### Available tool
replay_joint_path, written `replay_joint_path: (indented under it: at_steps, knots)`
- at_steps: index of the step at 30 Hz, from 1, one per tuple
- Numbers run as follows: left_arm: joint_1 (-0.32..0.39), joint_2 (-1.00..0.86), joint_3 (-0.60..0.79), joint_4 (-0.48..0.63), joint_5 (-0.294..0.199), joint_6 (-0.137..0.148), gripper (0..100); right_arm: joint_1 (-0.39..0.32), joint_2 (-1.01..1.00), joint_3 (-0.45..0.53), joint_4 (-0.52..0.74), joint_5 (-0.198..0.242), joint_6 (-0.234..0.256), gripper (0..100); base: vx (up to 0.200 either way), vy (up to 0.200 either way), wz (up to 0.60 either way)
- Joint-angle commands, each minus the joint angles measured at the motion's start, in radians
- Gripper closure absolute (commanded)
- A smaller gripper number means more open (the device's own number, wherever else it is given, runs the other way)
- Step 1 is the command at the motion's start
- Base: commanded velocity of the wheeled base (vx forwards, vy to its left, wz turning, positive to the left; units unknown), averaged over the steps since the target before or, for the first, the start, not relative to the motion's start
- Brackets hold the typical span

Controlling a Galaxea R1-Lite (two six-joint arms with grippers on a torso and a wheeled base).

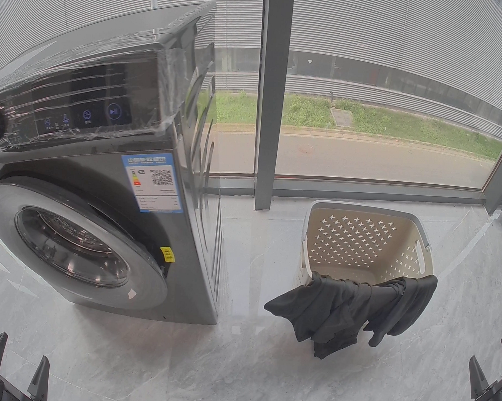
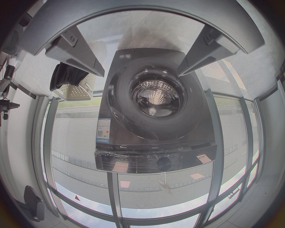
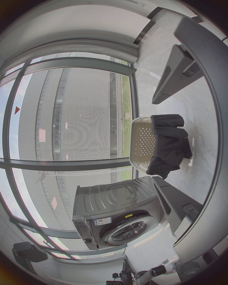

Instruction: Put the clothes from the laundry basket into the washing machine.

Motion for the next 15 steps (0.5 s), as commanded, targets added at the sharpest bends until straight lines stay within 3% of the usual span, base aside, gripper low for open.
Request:
replay_joint_path:
  at_steps: [1,15]
  knots:
    - [0.000,-0.017,0.016,0.000,0.001,-0.002,0,0.000,-0.016,0.018,-0.001,0.000,0.000,0,0.000,-0.200,0.00]
    - [0.000,-0.017,0.016,-0.002,0.001,0.000,0,0.000,-0.016,0.018,-0.001,0.000,0.000,0,0.000,-0.200,0.00]
